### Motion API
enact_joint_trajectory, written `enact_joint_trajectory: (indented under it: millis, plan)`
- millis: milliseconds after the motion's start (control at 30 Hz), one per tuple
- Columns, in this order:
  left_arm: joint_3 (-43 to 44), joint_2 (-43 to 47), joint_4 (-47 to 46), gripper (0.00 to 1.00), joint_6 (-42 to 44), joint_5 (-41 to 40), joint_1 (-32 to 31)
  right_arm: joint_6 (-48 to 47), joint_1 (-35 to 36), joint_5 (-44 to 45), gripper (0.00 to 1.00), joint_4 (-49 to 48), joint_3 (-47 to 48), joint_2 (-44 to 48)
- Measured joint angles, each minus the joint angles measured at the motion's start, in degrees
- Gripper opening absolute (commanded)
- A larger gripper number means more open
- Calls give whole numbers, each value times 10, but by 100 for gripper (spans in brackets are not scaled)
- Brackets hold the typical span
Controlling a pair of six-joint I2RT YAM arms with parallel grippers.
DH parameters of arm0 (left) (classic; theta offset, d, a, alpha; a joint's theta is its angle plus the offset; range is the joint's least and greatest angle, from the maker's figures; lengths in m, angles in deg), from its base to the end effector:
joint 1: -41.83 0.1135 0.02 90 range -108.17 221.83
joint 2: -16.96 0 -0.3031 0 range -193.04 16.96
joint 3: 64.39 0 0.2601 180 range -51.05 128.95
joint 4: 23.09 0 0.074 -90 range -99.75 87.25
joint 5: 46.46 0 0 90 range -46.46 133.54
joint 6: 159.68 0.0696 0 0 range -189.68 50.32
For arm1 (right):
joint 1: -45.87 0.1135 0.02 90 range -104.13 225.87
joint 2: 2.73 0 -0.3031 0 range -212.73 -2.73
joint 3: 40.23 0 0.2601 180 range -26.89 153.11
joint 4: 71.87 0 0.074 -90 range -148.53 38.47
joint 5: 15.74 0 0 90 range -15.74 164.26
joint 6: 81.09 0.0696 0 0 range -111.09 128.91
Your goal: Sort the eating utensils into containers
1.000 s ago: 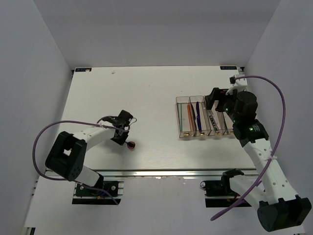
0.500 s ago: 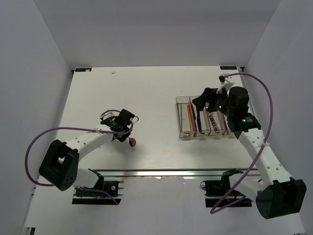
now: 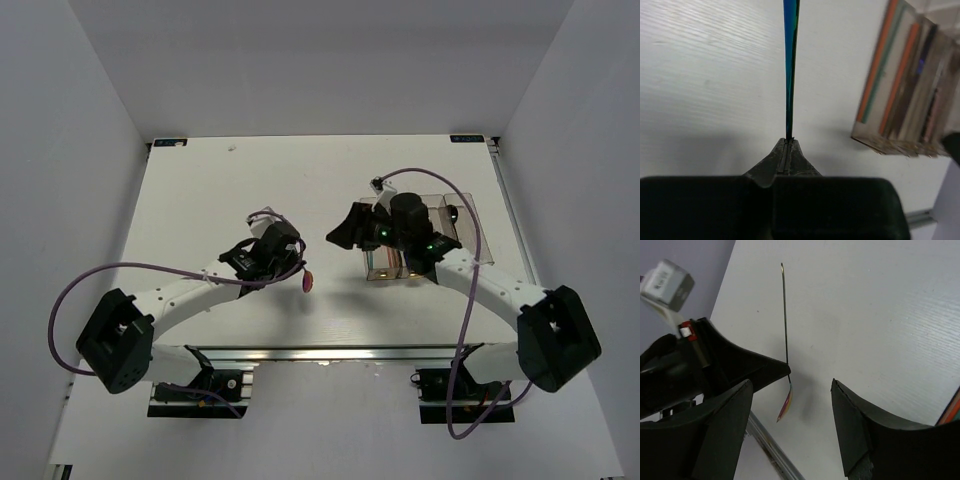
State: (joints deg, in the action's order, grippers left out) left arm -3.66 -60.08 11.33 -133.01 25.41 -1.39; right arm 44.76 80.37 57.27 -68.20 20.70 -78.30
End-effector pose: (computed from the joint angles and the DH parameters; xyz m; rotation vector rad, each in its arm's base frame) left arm 0.2264 -0.1831 0.2273 -0.5646 2.3858 -0.4664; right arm 0.2601 0.2034 0.2971 -0.1945 2.0264 1.0894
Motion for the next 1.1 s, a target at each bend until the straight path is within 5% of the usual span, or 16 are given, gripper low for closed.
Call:
enact_joint_trajectory:
  millis: [767,833,967,1100]
  plan:
    - [-32,26,-162,0,66,131,-16,-18,80,105,61,3,117,-153]
    - [-32,26,-166,0,68,133,-16,-22,82,109,52,10,122,-165]
    - [-35,26,-169,0,70,135,-16,-30,87,110,3,20,123,-176]
    - [-36,26,-168,0,72,137,-16,-26,89,99,0,13,123,-175]
